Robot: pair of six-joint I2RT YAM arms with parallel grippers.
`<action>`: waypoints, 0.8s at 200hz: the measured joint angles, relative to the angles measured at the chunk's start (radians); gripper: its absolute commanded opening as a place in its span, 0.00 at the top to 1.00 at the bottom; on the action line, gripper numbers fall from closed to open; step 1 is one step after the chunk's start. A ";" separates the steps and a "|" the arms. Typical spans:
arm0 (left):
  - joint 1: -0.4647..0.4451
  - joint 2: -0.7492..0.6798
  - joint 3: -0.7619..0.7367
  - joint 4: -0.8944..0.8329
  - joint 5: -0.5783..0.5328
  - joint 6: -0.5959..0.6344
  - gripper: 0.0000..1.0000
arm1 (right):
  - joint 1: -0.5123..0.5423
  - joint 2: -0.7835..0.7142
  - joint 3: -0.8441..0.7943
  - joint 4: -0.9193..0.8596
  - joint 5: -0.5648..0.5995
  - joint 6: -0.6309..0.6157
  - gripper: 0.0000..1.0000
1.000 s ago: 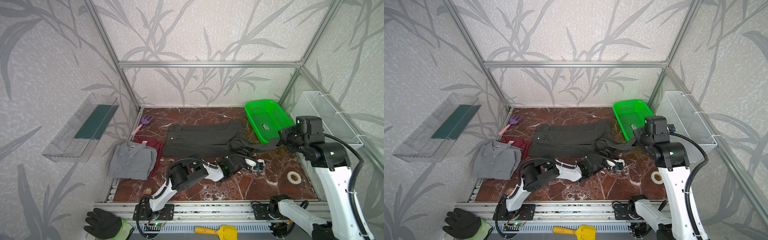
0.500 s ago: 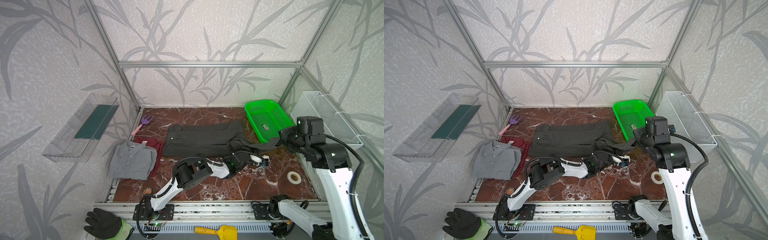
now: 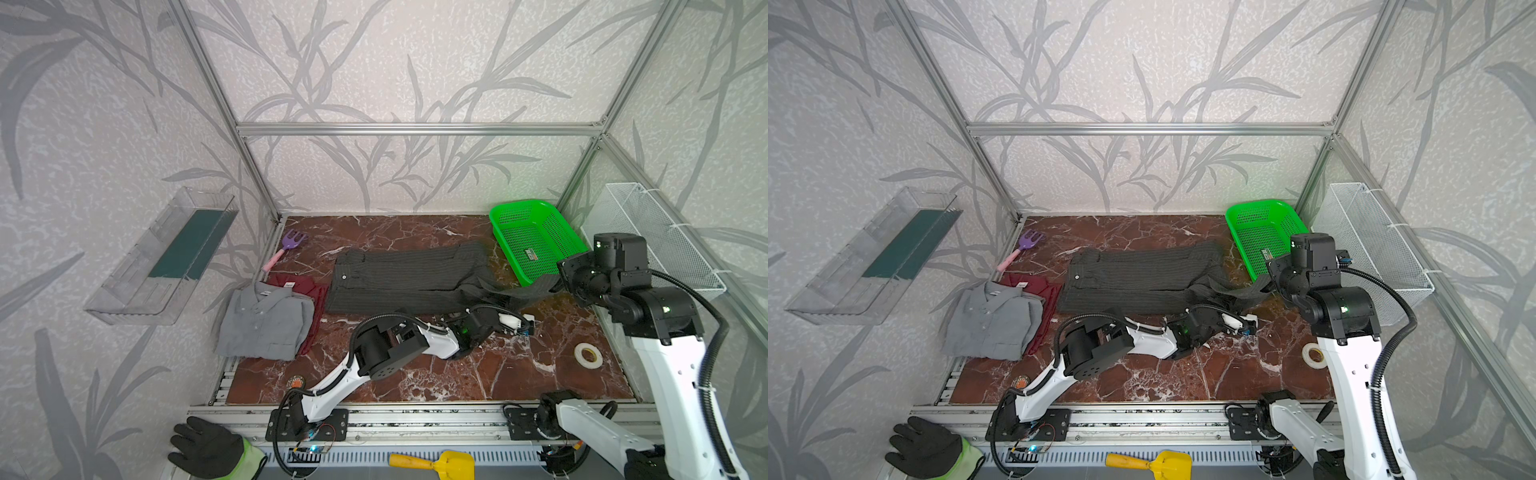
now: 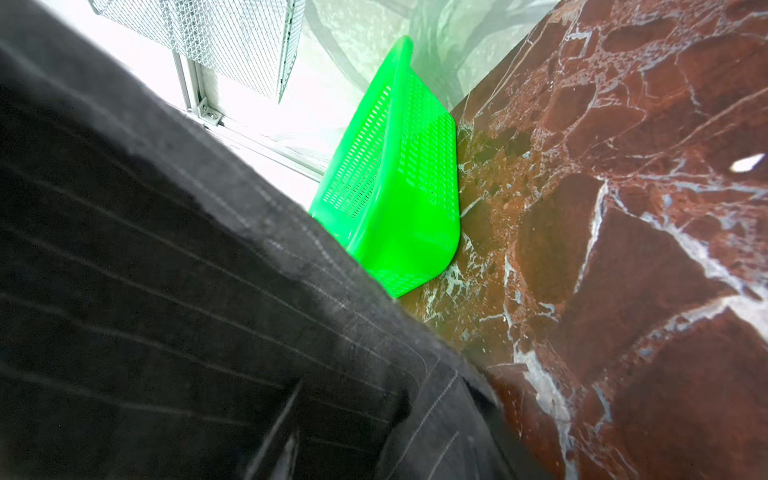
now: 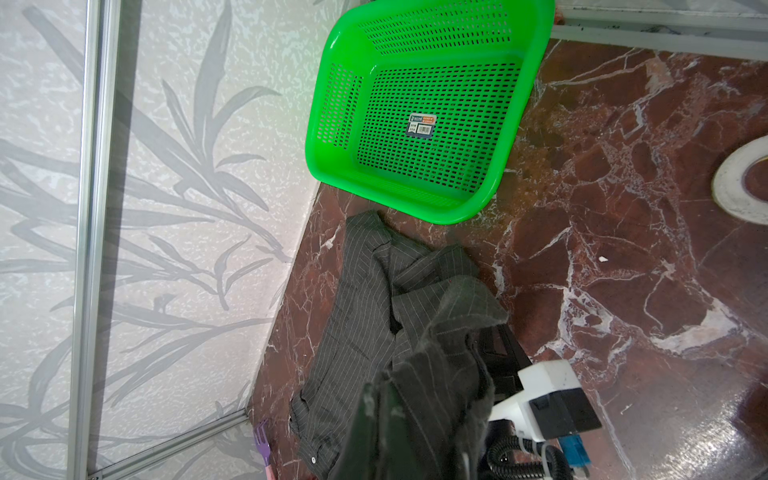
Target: Fold and stack the long sleeve shirts
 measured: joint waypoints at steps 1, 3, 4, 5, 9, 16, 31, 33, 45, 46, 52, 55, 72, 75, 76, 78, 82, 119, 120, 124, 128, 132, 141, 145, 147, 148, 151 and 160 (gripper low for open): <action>0.000 0.000 0.000 0.001 0.000 0.000 0.38 | 0.000 0.000 0.000 0.000 0.000 0.000 1.00; -0.001 0.000 0.000 0.003 -0.002 0.000 0.38 | 0.000 0.000 0.000 0.000 0.000 0.000 1.00; -0.001 0.000 -0.001 0.004 -0.002 0.001 0.38 | 0.000 0.000 0.000 0.000 0.000 0.000 1.00; -0.001 0.000 -0.001 0.004 -0.002 0.001 0.38 | 0.000 0.000 0.000 0.000 0.000 0.000 1.00; -0.002 0.000 -0.001 0.006 -0.005 0.001 0.38 | 0.000 0.000 0.000 0.000 0.000 0.000 1.00; -0.004 0.000 -0.003 0.011 -0.009 0.001 0.38 | 0.000 0.000 0.000 0.001 0.000 0.000 1.00; -0.008 -0.001 -0.018 0.018 -0.011 0.000 0.37 | -0.001 0.000 0.000 0.001 0.001 0.000 1.00; -0.008 -0.001 -0.019 0.019 -0.011 0.000 0.36 | -0.001 0.000 0.000 0.001 0.001 0.000 1.00; -0.012 -0.001 -0.039 0.023 -0.013 0.000 0.31 | -0.001 0.000 0.000 0.002 0.000 0.000 1.00; -0.013 -0.001 -0.040 0.023 -0.013 0.001 0.31 | -0.001 0.000 0.000 0.002 0.000 0.000 1.00; -0.015 -0.001 -0.050 0.026 -0.015 0.002 0.28 | -0.001 0.000 0.000 0.003 0.000 0.000 1.00; -0.016 -0.001 -0.054 0.027 -0.016 -0.001 0.27 | -0.001 0.000 0.000 0.004 0.001 0.000 1.00; -0.026 -0.001 -0.080 0.059 -0.024 0.011 0.23 | -0.001 0.002 0.001 0.009 0.001 0.000 1.00; -0.029 -0.001 -0.085 0.063 -0.026 0.010 0.23 | -0.002 0.002 0.001 0.010 0.001 0.000 1.00; -0.029 -0.001 -0.086 0.067 -0.027 0.011 0.23 | -0.002 0.002 0.001 0.010 0.001 0.000 1.00; -0.030 -0.001 -0.089 0.071 -0.028 0.013 0.23 | -0.002 0.002 0.001 0.011 0.001 0.000 1.00; -0.033 -0.001 -0.091 0.075 -0.032 0.014 0.23 | -0.002 0.003 0.001 0.012 0.001 0.000 1.00; -0.045 -0.001 -0.092 0.106 -0.056 0.028 0.23 | -0.004 0.006 0.001 0.021 -0.001 0.000 1.00; -0.045 -0.001 -0.092 0.108 -0.057 0.028 0.23 | -0.004 0.006 0.001 0.021 -0.001 0.000 1.00; -0.046 -0.001 -0.092 0.111 -0.060 0.030 0.23 | -0.004 0.006 0.001 0.021 -0.001 0.000 1.00; -0.047 -0.001 -0.090 0.112 -0.064 0.032 0.23 | -0.004 0.006 0.001 0.021 -0.001 0.000 1.00; -0.047 -0.001 -0.087 0.113 -0.068 0.035 0.23 | -0.004 0.006 0.001 0.022 -0.001 0.000 1.00; -0.047 0.000 -0.076 0.112 -0.077 0.038 0.24 | -0.004 0.006 0.001 0.022 -0.005 0.000 1.00; -0.046 0.000 -0.068 0.112 -0.082 0.039 0.25 | -0.004 0.006 0.001 0.022 -0.007 0.000 1.00; -0.045 0.001 -0.066 0.110 -0.084 0.040 0.26 | -0.004 0.006 0.001 0.022 -0.008 0.000 1.00; -0.045 0.002 -0.063 0.110 -0.086 0.040 0.26 | -0.004 0.006 0.001 0.022 -0.008 0.000 1.00; -0.045 0.002 -0.057 0.109 -0.088 0.042 0.27 | -0.004 0.006 0.001 0.022 -0.009 0.000 1.00; -0.041 0.008 -0.030 0.105 -0.099 0.045 0.33 | -0.004 0.005 0.001 0.023 -0.016 0.001 1.00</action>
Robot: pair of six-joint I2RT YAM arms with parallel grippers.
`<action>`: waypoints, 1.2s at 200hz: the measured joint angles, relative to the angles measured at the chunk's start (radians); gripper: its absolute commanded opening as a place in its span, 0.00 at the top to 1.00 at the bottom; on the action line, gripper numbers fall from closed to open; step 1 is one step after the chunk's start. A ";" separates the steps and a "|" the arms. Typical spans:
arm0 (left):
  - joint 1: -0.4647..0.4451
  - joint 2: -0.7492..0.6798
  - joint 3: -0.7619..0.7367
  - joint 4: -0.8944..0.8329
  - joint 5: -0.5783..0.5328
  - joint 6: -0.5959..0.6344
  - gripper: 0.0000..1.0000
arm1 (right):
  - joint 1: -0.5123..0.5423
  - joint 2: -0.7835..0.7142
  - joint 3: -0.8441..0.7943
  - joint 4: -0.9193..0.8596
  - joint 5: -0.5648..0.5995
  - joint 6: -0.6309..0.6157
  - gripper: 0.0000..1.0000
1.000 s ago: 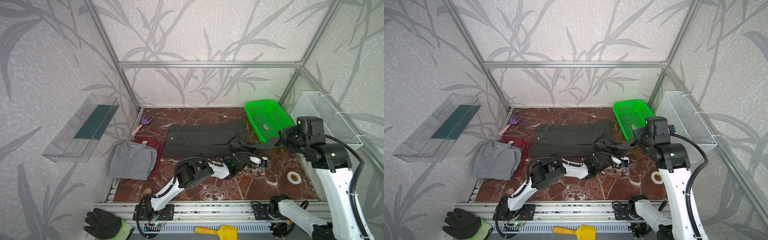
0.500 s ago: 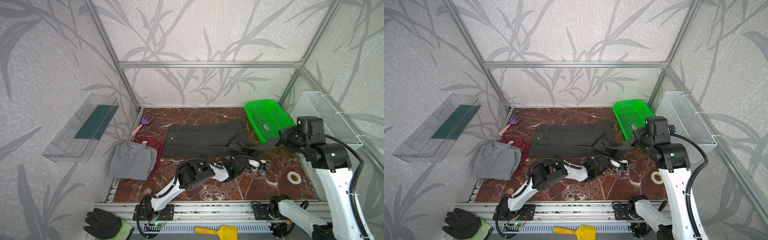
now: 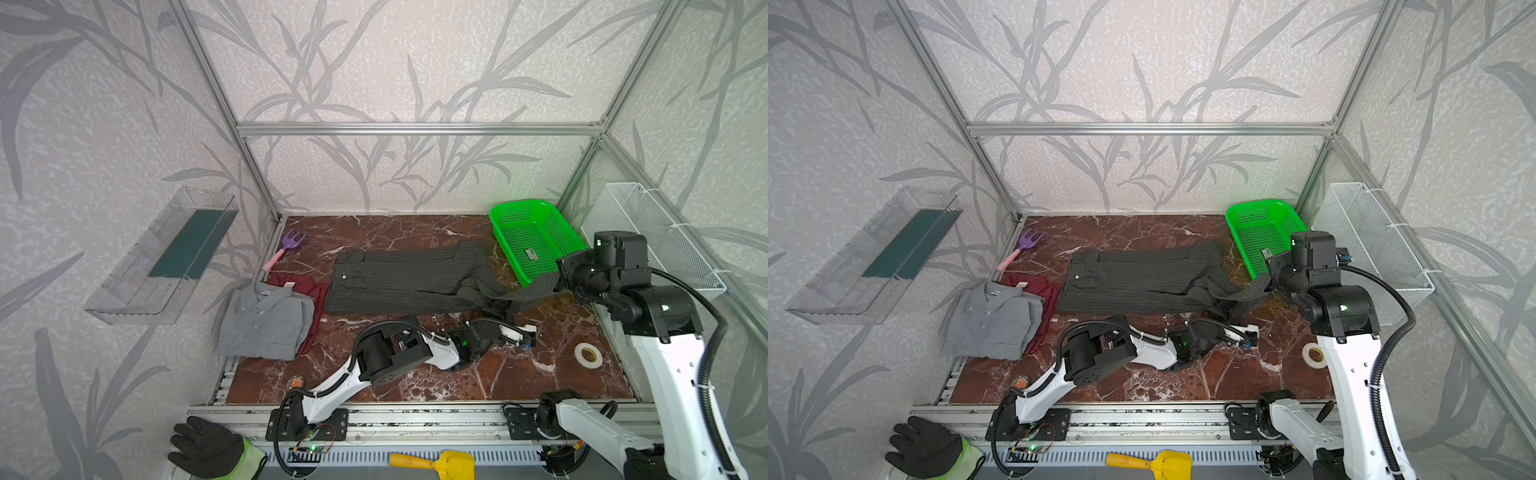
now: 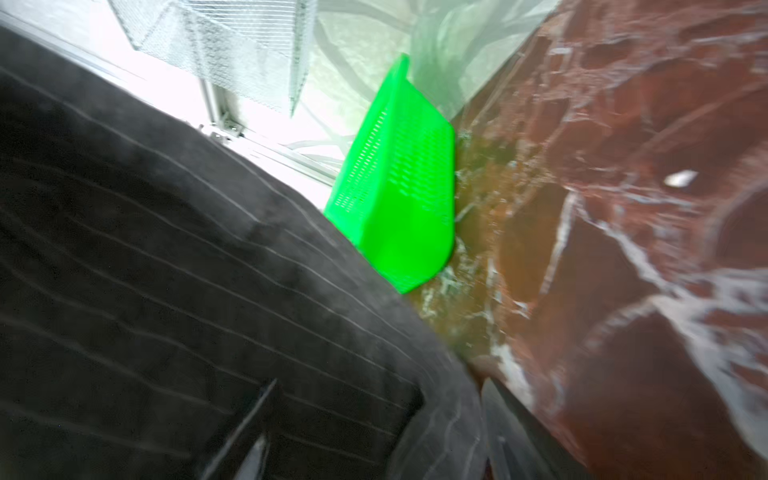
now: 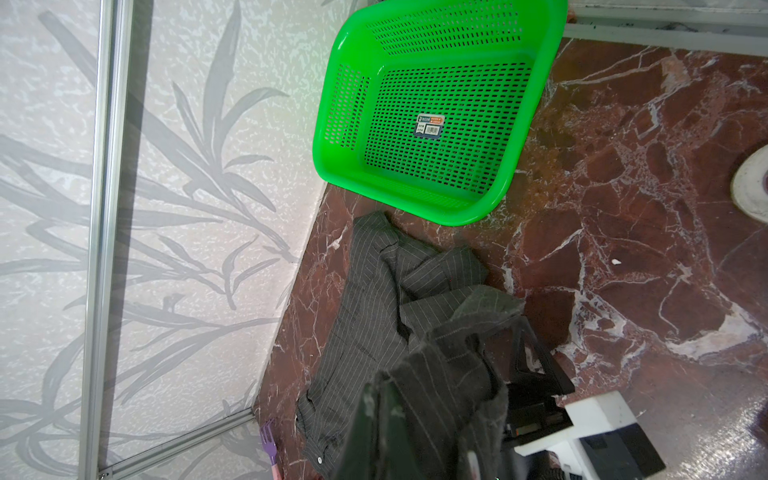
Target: Fold and stack the long sleeve shirts
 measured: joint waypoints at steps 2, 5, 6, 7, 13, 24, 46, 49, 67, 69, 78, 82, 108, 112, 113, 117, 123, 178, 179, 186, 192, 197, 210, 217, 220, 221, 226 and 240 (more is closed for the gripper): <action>0.001 0.002 0.006 -0.002 -0.002 0.002 0.35 | 0.000 0.000 0.000 0.000 -0.001 0.000 1.00; 0.002 0.003 0.015 -0.006 -0.004 -0.003 0.38 | 0.000 0.000 0.000 0.000 -0.002 0.000 1.00; 0.002 0.003 0.017 -0.006 -0.005 -0.002 0.38 | 0.000 0.000 0.000 0.000 -0.002 0.000 1.00; 0.003 0.005 0.021 -0.008 -0.007 0.002 0.39 | 0.000 -0.001 0.000 0.000 -0.003 0.000 1.00; 0.006 0.008 0.036 -0.015 -0.011 -0.002 0.45 | 0.000 -0.002 0.000 0.000 -0.006 0.000 1.00; 0.014 0.011 0.061 -0.036 -0.019 -0.001 0.56 | 0.000 -0.005 0.000 0.000 -0.011 0.000 1.00; 0.029 0.011 0.087 -0.075 -0.024 -0.005 0.69 | 0.000 -0.019 0.000 0.000 -0.012 0.003 1.00; 0.030 0.011 0.087 -0.077 -0.025 -0.002 0.69 | 0.000 -0.021 0.000 0.000 -0.011 0.003 1.00; 0.039 0.012 0.092 -0.100 -0.026 -0.002 0.77 | 0.000 -0.030 0.009 -0.003 -0.010 0.003 1.00; 0.040 0.012 0.092 -0.101 -0.026 0.000 0.78 | 0.000 -0.031 0.010 -0.003 -0.010 0.003 1.00; 0.042 0.012 0.092 -0.108 -0.027 0.001 0.80 | 0.000 -0.031 0.018 -0.003 -0.009 0.003 1.00; 0.042 0.012 0.092 -0.111 -0.028 0.003 0.81 | 0.000 -0.031 0.021 -0.003 -0.009 0.003 1.00; 0.040 0.012 0.083 -0.110 -0.032 0.008 0.88 | 0.000 -0.031 0.029 -0.001 -0.007 0.003 1.00; 0.040 0.012 0.080 -0.110 -0.034 0.008 0.92 | 0.000 -0.031 0.029 -0.001 -0.007 0.003 1.00; 0.040 0.012 0.079 -0.109 -0.035 0.008 0.93 | 0.000 -0.030 0.029 -0.001 -0.007 0.003 1.00; 0.040 0.012 0.075 -0.109 -0.035 0.009 1.00 | 0.000 -0.030 0.029 -0.001 -0.007 0.003 1.00; 0.040 0.012 0.068 -0.106 -0.039 0.010 1.00 | 0.000 -0.030 0.029 -0.001 -0.007 0.003 1.00; 0.034 -0.023 -0.035 -0.056 -0.042 -0.026 1.00 | -0.002 -0.022 0.009 0.008 0.006 0.004 1.00; 0.033 -0.028 -0.040 -0.056 -0.042 -0.029 1.00 | -0.002 -0.021 0.008 0.009 0.006 0.004 1.00; 0.032 -0.051 -0.067 -0.057 -0.037 -0.045 1.00 | -0.005 -0.016 0.003 0.011 0.008 0.004 1.00; 0.032 -0.074 -0.089 -0.058 -0.034 -0.060 1.00 | -0.009 -0.011 -0.003 0.014 0.008 0.004 1.00; 0.032 -0.098 -0.109 -0.058 -0.030 -0.077 1.00 | -0.013 -0.007 -0.006 0.016 0.008 0.004 1.00; 0.029 -0.169 -0.159 -0.058 -0.016 -0.124 1.00 | -0.025 0.004 -0.020 0.024 0.011 0.004 1.00; 0.026 -0.210 -0.182 -0.059 -0.008 -0.148 1.00 | -0.031 0.008 -0.030 0.029 0.012 0.004 1.00; 0.024 -0.227 -0.191 -0.059 -0.004 -0.161 1.00 | -0.034 0.010 -0.035 0.031 0.013 0.004 1.00; 0.024 -0.234 -0.195 -0.059 -0.002 -0.165 1.00 | -0.035 0.011 -0.037 0.031 0.014 0.004 1.00; 0.023 -0.262 -0.208 -0.059 0.006 -0.186 1.00 | -0.040 0.013 -0.044 0.033 0.017 0.004 1.00; 0.018 -0.338 -0.245 -0.064 0.032 -0.248 1.00 | -0.057 0.021 -0.069 0.040 0.022 0.003 1.00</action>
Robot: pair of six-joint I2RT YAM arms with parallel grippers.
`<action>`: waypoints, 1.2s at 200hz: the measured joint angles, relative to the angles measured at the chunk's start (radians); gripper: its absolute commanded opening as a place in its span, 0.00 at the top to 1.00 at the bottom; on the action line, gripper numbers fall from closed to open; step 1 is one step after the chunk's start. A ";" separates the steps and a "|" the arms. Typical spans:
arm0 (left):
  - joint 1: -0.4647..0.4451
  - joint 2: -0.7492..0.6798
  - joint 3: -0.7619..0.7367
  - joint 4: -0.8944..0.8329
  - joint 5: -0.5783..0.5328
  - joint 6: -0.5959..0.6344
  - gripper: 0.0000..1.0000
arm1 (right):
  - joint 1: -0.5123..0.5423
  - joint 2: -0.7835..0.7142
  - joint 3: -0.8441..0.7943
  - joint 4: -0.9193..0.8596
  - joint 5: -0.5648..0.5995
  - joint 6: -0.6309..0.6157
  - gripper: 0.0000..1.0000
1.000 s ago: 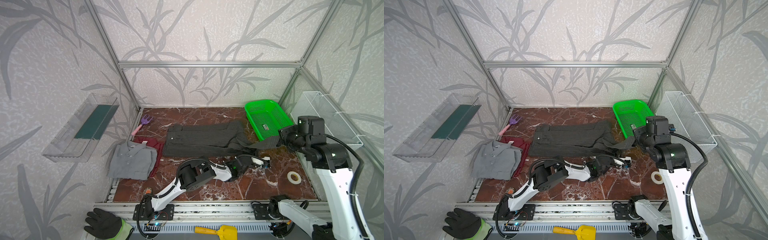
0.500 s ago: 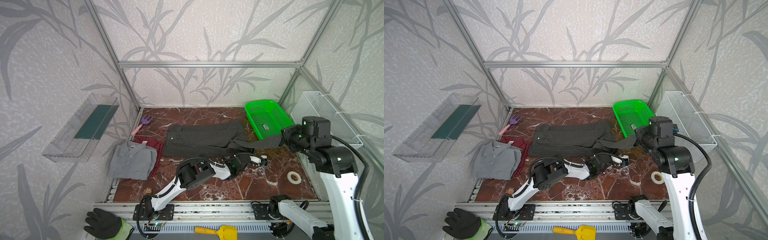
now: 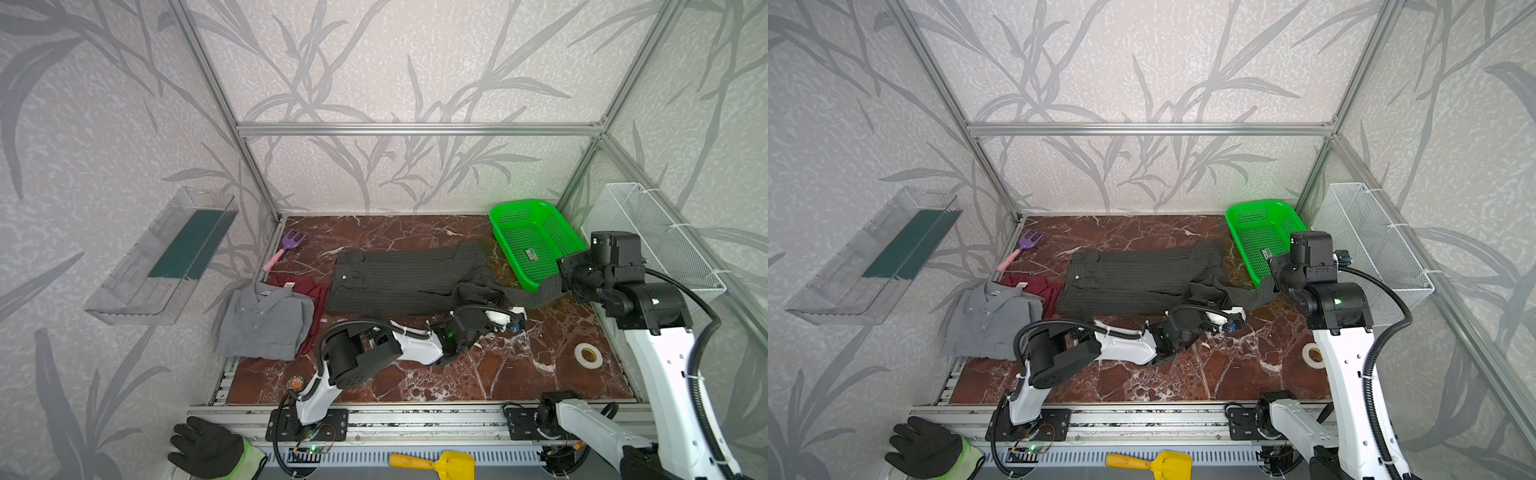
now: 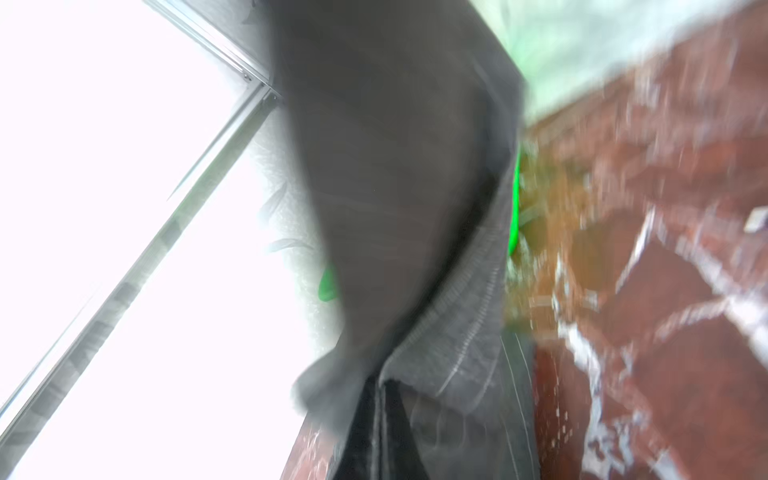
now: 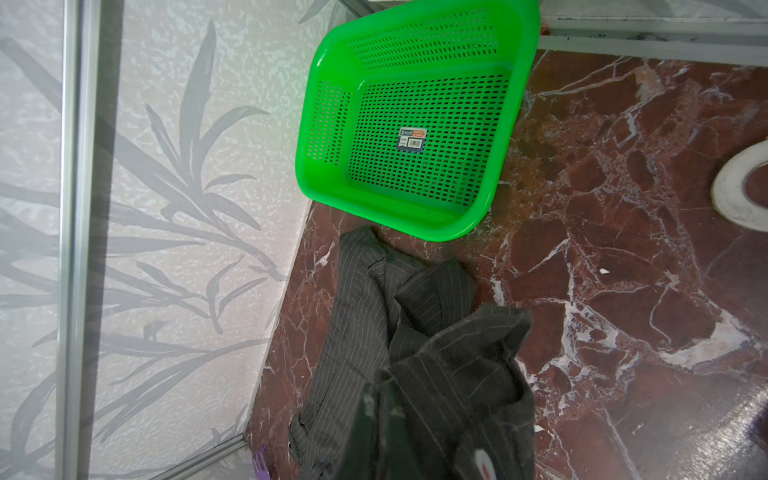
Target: Fold and stack the long sleeve shirts
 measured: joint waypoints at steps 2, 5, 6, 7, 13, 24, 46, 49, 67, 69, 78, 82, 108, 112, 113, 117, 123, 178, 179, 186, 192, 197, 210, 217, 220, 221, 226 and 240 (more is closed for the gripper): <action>0.000 -0.010 -0.004 -0.002 0.005 -0.008 1.00 | -0.002 0.001 -0.003 0.001 0.000 0.000 1.00; 0.000 -0.027 -0.013 -0.004 0.011 -0.021 1.00 | -0.007 0.003 -0.009 0.002 0.001 0.000 1.00; 0.000 -0.031 -0.014 -0.005 0.013 -0.026 1.00 | -0.008 0.004 -0.010 0.002 0.001 0.000 1.00; 0.000 -0.035 -0.016 -0.006 0.014 -0.032 1.00 | -0.010 0.005 -0.013 0.004 0.001 0.000 1.00; 0.000 -0.064 -0.030 -0.016 0.029 -0.064 1.00 | -0.019 0.010 -0.025 0.007 0.001 0.000 1.00; -0.001 -0.109 -0.053 -0.035 0.055 -0.107 1.00 | -0.037 0.023 -0.050 0.018 -0.003 0.000 0.99; -0.001 -0.183 -0.075 -0.131 0.138 -0.210 1.00 | -0.071 0.056 -0.106 0.033 -0.007 0.000 0.93; -0.001 -0.191 -0.075 -0.150 0.153 -0.218 1.00 | -0.075 0.060 -0.113 0.035 -0.007 0.000 0.92; 0.001 -0.236 -0.076 -0.256 0.237 -0.285 1.00 | -0.095 0.082 -0.150 0.042 -0.005 -0.001 0.89; 0.001 -0.239 -0.076 -0.264 0.244 -0.288 1.00 | -0.097 0.083 -0.153 0.042 -0.004 0.000 0.89; 0.001 -0.253 -0.076 -0.307 0.280 -0.312 1.00 | -0.104 0.089 -0.161 0.042 -0.002 -0.001 0.84; 0.001 -0.259 -0.076 -0.327 0.297 -0.323 1.00 | -0.106 0.091 -0.164 0.041 0.002 -0.001 0.80; 0.021 -0.284 -0.085 -0.413 0.394 -0.387 1.00 | -0.111 0.089 -0.170 0.039 0.051 -0.010 0.60; 0.027 -0.289 -0.089 -0.423 0.406 -0.397 1.00 | -0.111 0.087 -0.173 0.040 0.060 -0.012 0.57; 0.029 -0.290 -0.090 -0.424 0.408 -0.401 1.00 | -0.111 0.085 -0.175 0.040 0.063 -0.011 0.56; 0.038 -0.295 -0.093 -0.433 0.426 -0.415 1.00 | -0.112 0.082 -0.182 0.042 0.069 -0.017 0.55; 0.055 -0.301 -0.098 -0.443 0.447 -0.437 1.00 | -0.112 0.075 -0.195 0.043 0.079 -0.018 0.53; 0.229 -0.315 -0.092 -0.462 0.610 -0.640 1.00 | -0.111 -0.044 -0.380 0.146 0.014 -0.146 0.48; 0.230 -0.315 -0.092 -0.462 0.612 -0.645 1.00 | -0.111 -0.048 -0.385 0.151 0.010 -0.151 0.48; 0.245 -0.315 -0.085 -0.461 0.633 -0.679 1.00 | -0.110 -0.079 -0.429 0.200 -0.024 -0.191 0.46; 0.258 -0.315 -0.080 -0.456 0.650 -0.709 1.00 | -0.110 -0.107 -0.469 0.241 -0.054 -0.224 0.45; 0.270 -0.315 -0.075 -0.454 0.662 -0.735 1.00 | -0.110 -0.128 -0.498 0.272 -0.077 -0.246 0.43; 0.299 -0.312 -0.054 -0.441 0.692 -0.822 1.00 | -0.109 -0.186 -0.581 0.357 -0.139 -0.301 0.38; 0.312 -0.310 -0.042 -0.432 0.706 -0.867 1.00 | -0.107 -0.213 -0.623 0.401 -0.168 -0.325 0.36; 0.320 -0.308 -0.035 -0.427 0.715 -0.893 1.00 | -0.107 -0.227 -0.645 0.424 -0.182 -0.335 0.36; 0.322 -0.307 -0.034 -0.426 0.715 -0.898 1.00 | -0.107 -0.230 -0.649 0.429 -0.185 -0.336 0.36; 0.334 -0.304 -0.023 -0.415 0.722 -0.935 1.00 | -0.107 -0.246 -0.677 0.457 -0.204 -0.351 0.36; 0.363 -0.289 0.009 -0.391 0.738 -1.032 1.00 | -0.106 -0.278 -0.748 0.536 -0.253 -0.385 0.35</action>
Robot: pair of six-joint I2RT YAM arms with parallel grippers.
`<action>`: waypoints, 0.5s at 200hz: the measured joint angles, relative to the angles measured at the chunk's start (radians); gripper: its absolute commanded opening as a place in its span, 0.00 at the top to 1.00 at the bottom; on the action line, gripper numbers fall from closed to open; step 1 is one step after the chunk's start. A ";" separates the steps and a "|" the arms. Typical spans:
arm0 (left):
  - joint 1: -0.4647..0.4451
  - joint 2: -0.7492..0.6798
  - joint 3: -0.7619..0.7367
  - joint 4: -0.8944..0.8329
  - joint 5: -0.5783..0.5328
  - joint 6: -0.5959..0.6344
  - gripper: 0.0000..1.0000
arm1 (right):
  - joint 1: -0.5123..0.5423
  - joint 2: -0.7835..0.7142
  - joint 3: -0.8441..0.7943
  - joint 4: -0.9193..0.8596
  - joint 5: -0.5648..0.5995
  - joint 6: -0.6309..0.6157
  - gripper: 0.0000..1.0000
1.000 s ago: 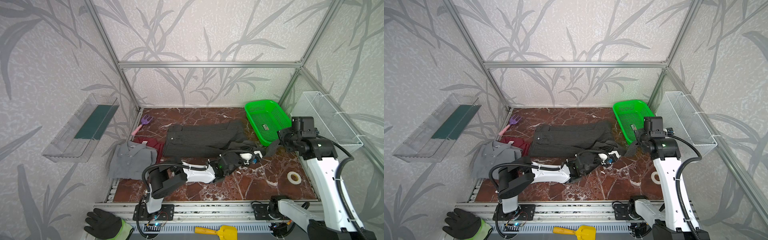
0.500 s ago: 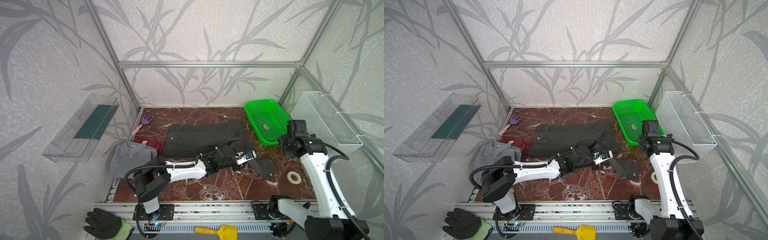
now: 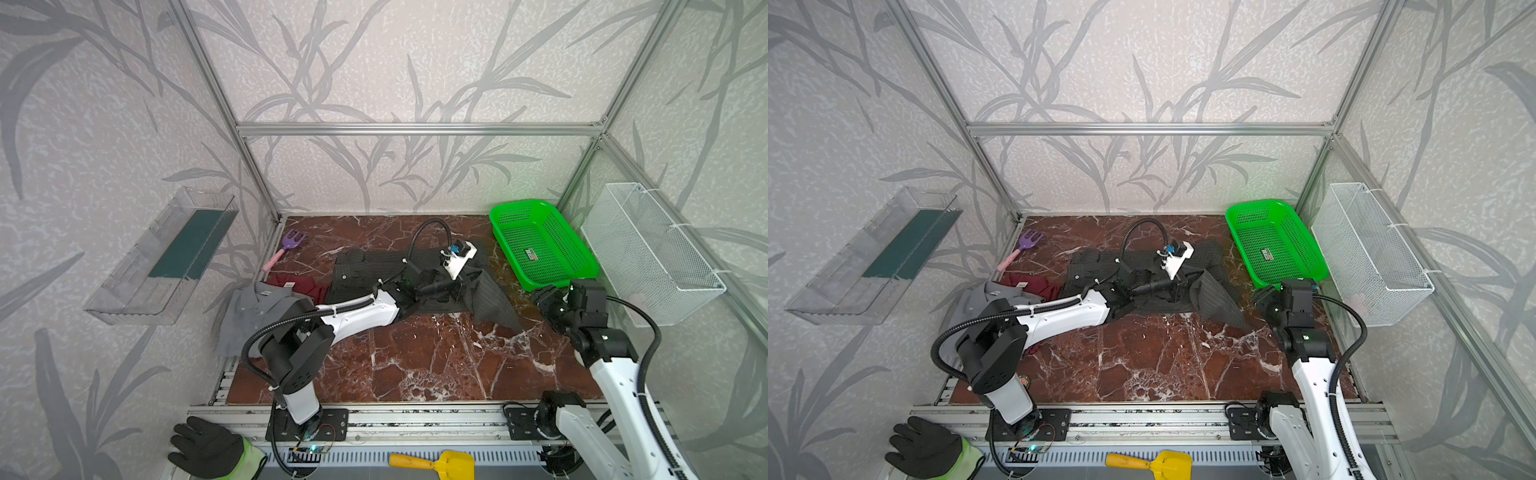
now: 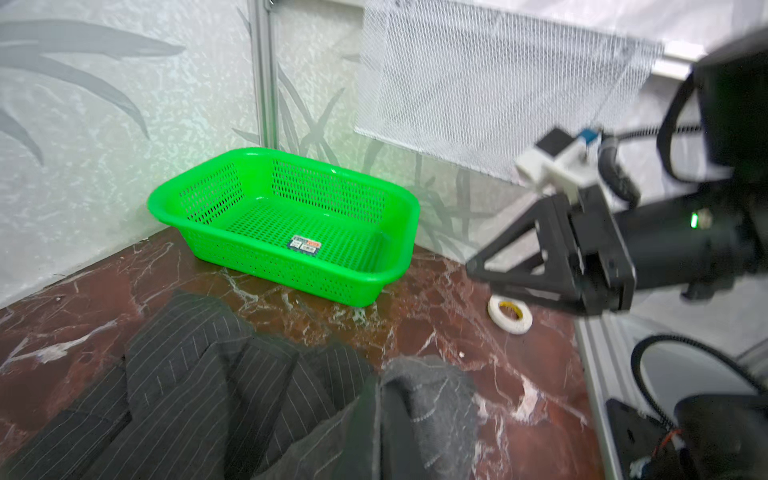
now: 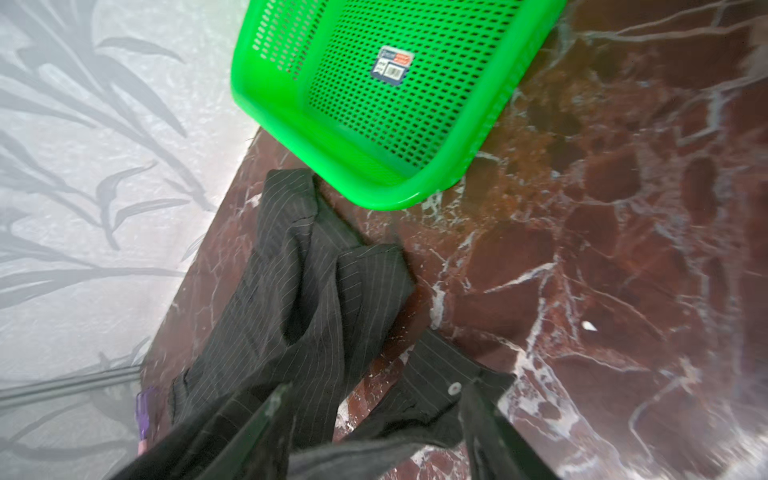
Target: Fold and stack the long sleeve shirts
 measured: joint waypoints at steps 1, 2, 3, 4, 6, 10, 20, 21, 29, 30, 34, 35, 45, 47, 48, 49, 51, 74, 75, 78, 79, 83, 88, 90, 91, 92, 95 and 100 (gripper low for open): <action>0.003 0.002 0.003 0.001 0.002 -0.011 1.00 | 0.000 -0.001 -0.003 0.003 -0.002 -0.001 0.34; 0.004 0.003 0.005 0.001 0.003 -0.015 1.00 | 0.000 -0.002 -0.008 0.008 -0.006 -0.003 0.34; 0.006 0.005 0.009 0.002 0.003 -0.022 1.00 | 0.000 -0.002 -0.010 0.011 -0.008 -0.005 0.34; 0.008 0.005 0.010 0.002 0.003 -0.025 1.00 | 0.000 -0.003 -0.013 0.014 -0.010 -0.006 0.34; 0.011 0.009 0.015 0.006 0.006 -0.040 1.00 | 0.000 -0.003 -0.019 0.021 -0.015 -0.010 0.34; 0.019 0.016 0.024 0.011 0.012 -0.065 1.00 | 0.000 -0.002 -0.030 0.035 -0.026 -0.019 0.34; 0.036 0.032 0.042 0.024 0.024 -0.120 1.00 | 0.000 0.008 -0.045 0.065 -0.047 -0.039 0.34; 0.039 0.034 0.044 0.026 0.026 -0.128 1.00 | 0.000 0.011 -0.047 0.069 -0.050 -0.042 0.34; 0.051 0.046 0.052 0.032 0.034 -0.164 1.00 | 0.000 0.024 -0.051 0.090 -0.061 -0.056 0.34; 0.053 0.047 0.053 0.032 0.034 -0.167 1.00 | 0.000 0.026 -0.051 0.094 -0.064 -0.060 0.34; 0.058 0.052 0.054 0.034 0.038 -0.183 1.00 | 0.000 0.033 -0.052 0.107 -0.070 -0.068 0.34; 0.059 0.052 0.054 0.035 0.039 -0.187 1.00 | 0.000 0.034 -0.053 0.109 -0.071 -0.069 0.33; 0.067 0.061 0.054 0.035 0.047 -0.219 1.00 | 0.000 0.045 -0.062 0.158 -0.088 -0.088 0.33; 0.069 0.063 0.054 0.036 0.051 -0.229 1.00 | 0.000 0.047 -0.068 0.172 -0.092 -0.091 0.33; 0.070 0.063 0.054 0.037 0.051 -0.232 1.00 | 0.000 0.047 -0.069 0.177 -0.093 -0.092 0.33; 0.071 0.064 0.054 0.037 0.053 -0.237 1.00 | 0.000 0.048 -0.072 0.187 -0.097 -0.094 0.34; 0.071 0.065 0.054 0.037 0.053 -0.240 1.00 | 0.000 0.048 -0.078 0.200 -0.101 -0.097 0.34; 0.089 0.076 0.054 0.049 0.081 -0.319 1.00 | 0.000 0.070 -0.171 0.382 -0.163 -0.113 0.34; 0.090 0.076 0.054 0.050 0.083 -0.323 1.00 | 0.000 0.074 -0.177 0.392 -0.166 -0.114 0.34; 0.092 0.077 0.054 0.053 0.086 -0.332 1.00 | 0.000 0.082 -0.187 0.409 -0.173 -0.114 0.34; 0.093 0.077 0.054 0.056 0.088 -0.338 1.00 | 0.000 0.084 -0.189 0.414 -0.175 -0.115 0.34; 0.095 0.079 0.054 0.062 0.093 -0.354 1.00 | 0.000 0.100 -0.201 0.441 -0.187 -0.117 0.34; 0.099 0.080 0.054 0.072 0.101 -0.380 1.00 | 0.000 0.121 -0.214 0.471 -0.196 -0.117 0.34; 0.100 0.081 0.054 0.077 0.102 -0.386 1.00 | 0.000 0.128 -0.219 0.480 -0.201 -0.117 0.34; 0.100 0.082 0.054 0.078 0.103 -0.390 1.00 | 0.000 0.131 -0.220 0.483 -0.203 -0.117 0.34; 0.101 0.082 0.054 0.083 0.106 -0.399 1.00 | 0.000 0.136 -0.222 0.493 -0.206 -0.117 0.34; 0.105 0.085 0.054 0.093 0.111 -0.416 1.00 | 0.000 0.147 -0.229 0.507 -0.211 -0.117 0.34; 0.110 0.089 0.054 0.111 0.117 -0.444 1.00 | 0.000 0.166 -0.238 0.539 -0.221 -0.116 0.34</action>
